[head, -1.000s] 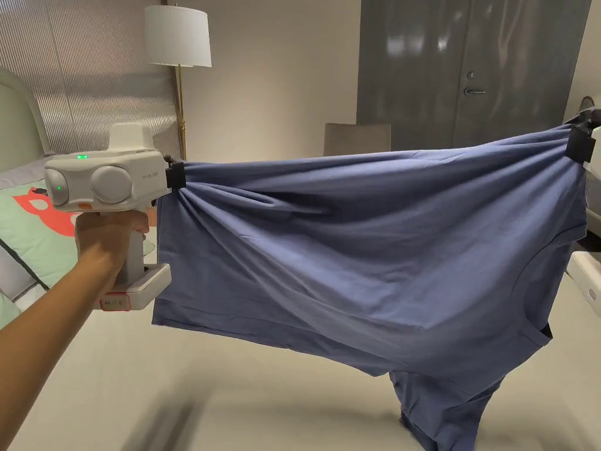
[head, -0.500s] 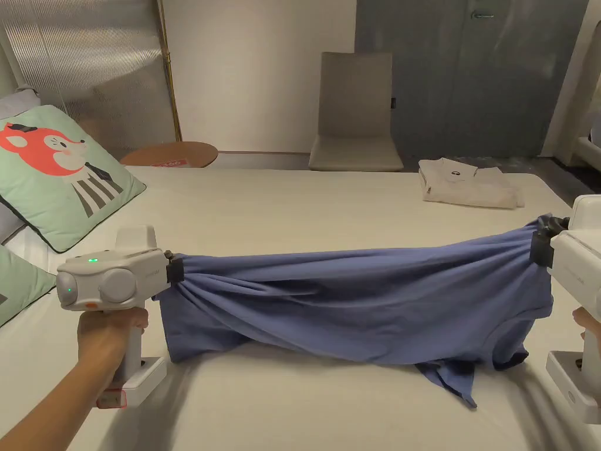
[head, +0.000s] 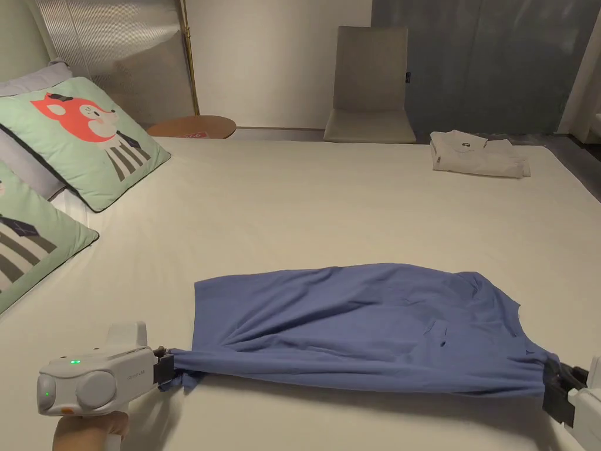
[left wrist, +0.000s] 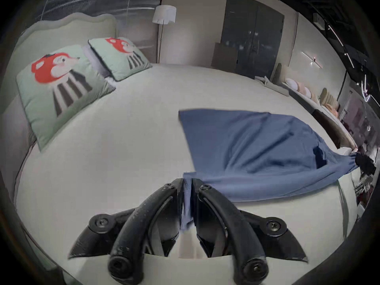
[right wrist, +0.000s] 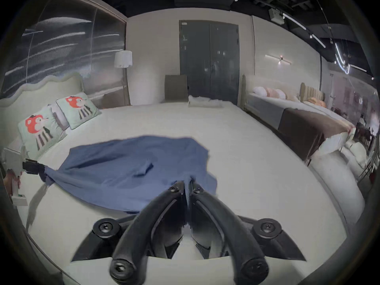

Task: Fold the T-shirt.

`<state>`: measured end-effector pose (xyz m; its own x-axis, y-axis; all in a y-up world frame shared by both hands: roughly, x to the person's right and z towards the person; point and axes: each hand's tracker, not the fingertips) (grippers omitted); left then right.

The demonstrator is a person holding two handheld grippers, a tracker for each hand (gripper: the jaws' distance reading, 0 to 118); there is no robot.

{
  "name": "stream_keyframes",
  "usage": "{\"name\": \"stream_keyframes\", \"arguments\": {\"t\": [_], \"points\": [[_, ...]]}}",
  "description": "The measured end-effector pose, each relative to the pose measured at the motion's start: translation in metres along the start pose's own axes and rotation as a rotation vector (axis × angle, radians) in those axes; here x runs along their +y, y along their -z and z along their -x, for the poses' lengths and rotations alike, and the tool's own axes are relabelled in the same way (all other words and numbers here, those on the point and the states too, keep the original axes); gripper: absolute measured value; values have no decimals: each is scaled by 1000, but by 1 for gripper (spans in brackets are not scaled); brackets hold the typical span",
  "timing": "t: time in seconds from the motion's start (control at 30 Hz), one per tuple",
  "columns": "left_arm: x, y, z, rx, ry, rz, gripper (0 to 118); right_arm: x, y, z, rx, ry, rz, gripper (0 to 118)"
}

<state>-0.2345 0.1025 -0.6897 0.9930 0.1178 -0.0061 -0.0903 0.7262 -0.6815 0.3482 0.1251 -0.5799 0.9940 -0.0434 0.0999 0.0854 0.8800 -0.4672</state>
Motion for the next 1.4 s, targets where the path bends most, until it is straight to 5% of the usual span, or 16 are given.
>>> {"name": "stream_keyframes", "arguments": {"t": [0.53,1.03,1.1,1.17,1.2,1.27,1.4], "points": [[-134,-117,28,24,-45,40,5,-108,-125,-2,46,86,144,4],[-153,-129,20,50,-48,69,9,-128,-114,2,-14,79,280,6],[-146,-132,13,55,-30,59,38,-113,-117,7,-21,62,256,35],[-133,-135,6,55,-24,31,83,-89,-120,12,-24,44,207,92],[-126,-138,2,35,-27,1,95,-79,-121,14,-19,43,176,106],[-108,-147,-10,-9,-32,-88,105,-57,-122,18,-7,55,91,110],[-69,-169,-36,-75,-20,-254,105,-8,-132,33,11,57,-44,110]]}}
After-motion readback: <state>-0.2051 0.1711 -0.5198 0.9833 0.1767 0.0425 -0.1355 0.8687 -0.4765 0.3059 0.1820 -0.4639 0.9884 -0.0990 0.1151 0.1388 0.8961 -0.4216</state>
